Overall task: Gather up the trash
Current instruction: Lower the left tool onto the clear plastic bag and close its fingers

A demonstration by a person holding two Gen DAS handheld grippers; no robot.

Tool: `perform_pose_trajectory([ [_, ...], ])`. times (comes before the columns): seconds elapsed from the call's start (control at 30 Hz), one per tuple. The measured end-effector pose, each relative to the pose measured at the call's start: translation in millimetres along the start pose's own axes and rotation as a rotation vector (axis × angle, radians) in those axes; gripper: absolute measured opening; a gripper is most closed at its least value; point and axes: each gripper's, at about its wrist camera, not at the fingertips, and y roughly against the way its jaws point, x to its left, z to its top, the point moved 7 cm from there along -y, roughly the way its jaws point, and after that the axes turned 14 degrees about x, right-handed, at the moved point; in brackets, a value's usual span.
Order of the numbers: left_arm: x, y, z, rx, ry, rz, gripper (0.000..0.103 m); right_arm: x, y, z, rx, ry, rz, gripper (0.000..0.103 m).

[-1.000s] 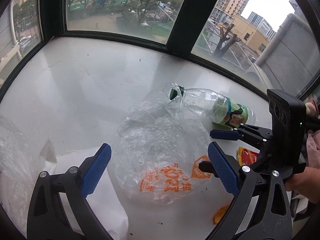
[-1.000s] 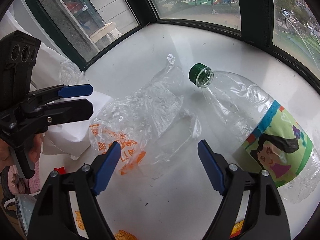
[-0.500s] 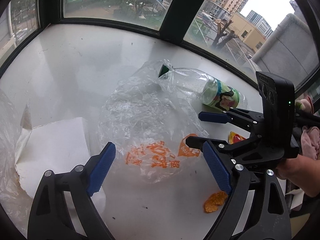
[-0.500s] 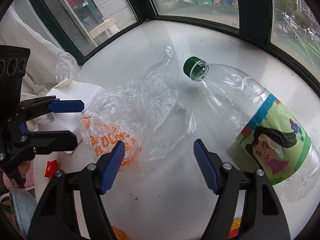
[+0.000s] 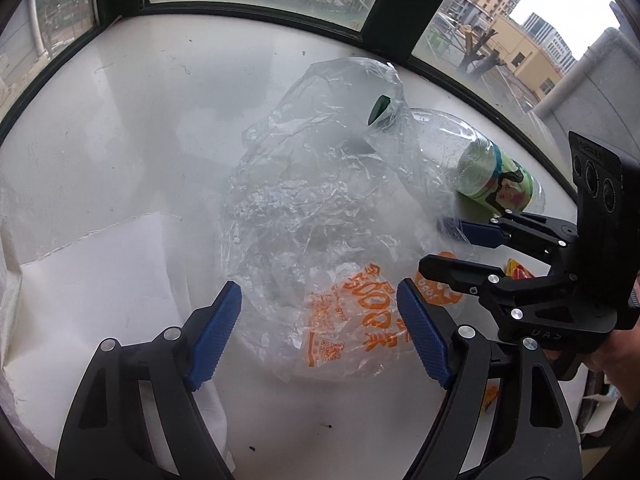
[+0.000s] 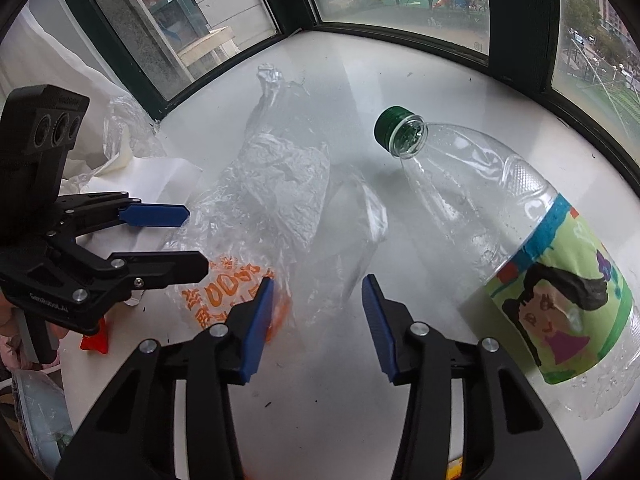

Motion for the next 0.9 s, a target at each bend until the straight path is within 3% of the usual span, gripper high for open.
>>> perform_pose_trajectory([
  [0.13,0,-1,0,0.000,-0.010,0.008,0.078,2,-2,0,0.007,-0.005,0.014,0.032],
  [0.23,1,-3,-1,0.004,-0.020,0.038,0.071,4,-2,-1,0.006,-0.002,0.012,0.024],
  [0.3,2,-5,-2,0.019,-0.021,0.046,0.058,5,-2,-1,0.005,-0.004,0.009,0.019],
  [0.43,0,-12,-4,0.044,-0.040,0.064,0.047,7,-2,0,-0.001,-0.016,0.012,0.017],
  [0.5,-1,-13,-5,0.043,-0.040,0.072,0.025,9,-2,1,-0.003,-0.014,0.013,0.014],
  [0.6,0,-15,-5,0.044,-0.026,0.068,0.009,10,-4,0,-0.005,-0.011,0.008,0.011],
  [0.7,-4,-15,-6,0.031,-0.044,0.072,0.004,8,-2,-2,-0.010,-0.016,0.006,0.006],
  [0.9,-12,-3,-8,-0.002,-0.043,0.047,0.003,6,15,-9,-0.040,-0.031,0.013,0.005],
])
